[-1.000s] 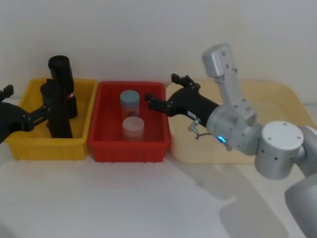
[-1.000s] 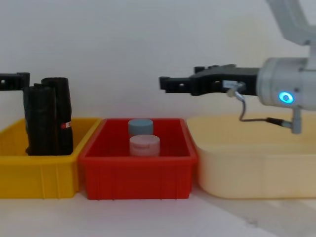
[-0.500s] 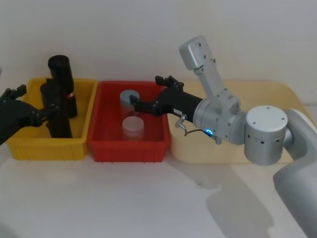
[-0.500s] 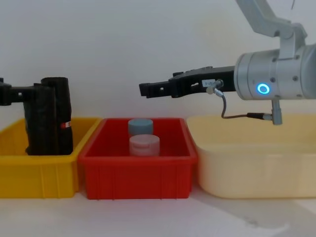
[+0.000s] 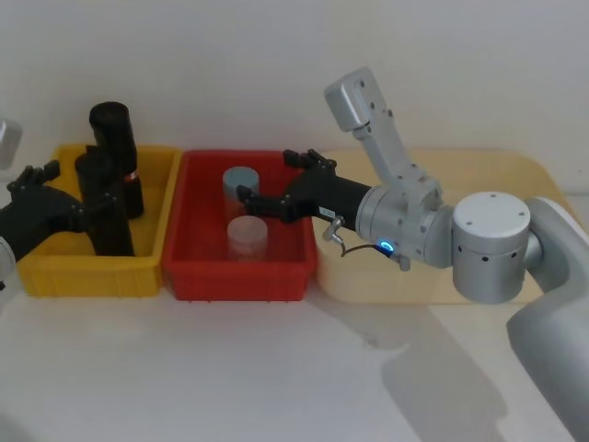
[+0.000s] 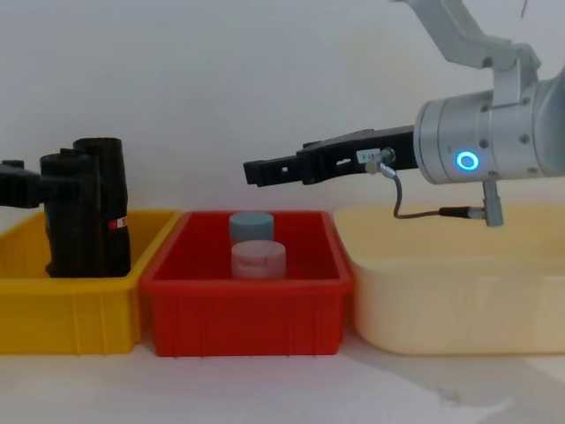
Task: Pick up the garbage bag with the one hand and transfer it to the other hand.
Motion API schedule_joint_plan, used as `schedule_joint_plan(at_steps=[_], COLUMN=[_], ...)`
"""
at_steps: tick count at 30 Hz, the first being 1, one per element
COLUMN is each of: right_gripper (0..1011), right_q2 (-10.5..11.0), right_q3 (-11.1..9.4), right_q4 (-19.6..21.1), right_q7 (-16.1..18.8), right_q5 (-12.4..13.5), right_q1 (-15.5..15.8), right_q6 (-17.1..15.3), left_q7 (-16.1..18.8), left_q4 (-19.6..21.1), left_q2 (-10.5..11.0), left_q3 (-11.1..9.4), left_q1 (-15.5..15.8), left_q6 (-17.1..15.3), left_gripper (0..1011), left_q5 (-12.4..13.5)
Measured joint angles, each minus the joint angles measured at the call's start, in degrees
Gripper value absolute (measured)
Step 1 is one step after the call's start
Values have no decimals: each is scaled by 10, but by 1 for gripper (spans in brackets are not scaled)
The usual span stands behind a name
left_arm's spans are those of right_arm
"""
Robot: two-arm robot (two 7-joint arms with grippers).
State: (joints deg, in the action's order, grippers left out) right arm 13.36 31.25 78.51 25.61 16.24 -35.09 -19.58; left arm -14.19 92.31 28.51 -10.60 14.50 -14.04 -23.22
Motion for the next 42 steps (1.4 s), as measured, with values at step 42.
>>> schedule_joint_plan(at_steps=[42], right_gripper=[1001], right_q2=[-6], right_q3=[30], right_q4=[-55], right_q7=[24], right_q5=[30], right_q1=[-23], right_q6=[-21], left_q7=[-32], left_q4=[-108], left_q2=[-42], left_q3=[-24], left_q1=[70], left_q6=[21], left_gripper=[1001], left_q5=[11])
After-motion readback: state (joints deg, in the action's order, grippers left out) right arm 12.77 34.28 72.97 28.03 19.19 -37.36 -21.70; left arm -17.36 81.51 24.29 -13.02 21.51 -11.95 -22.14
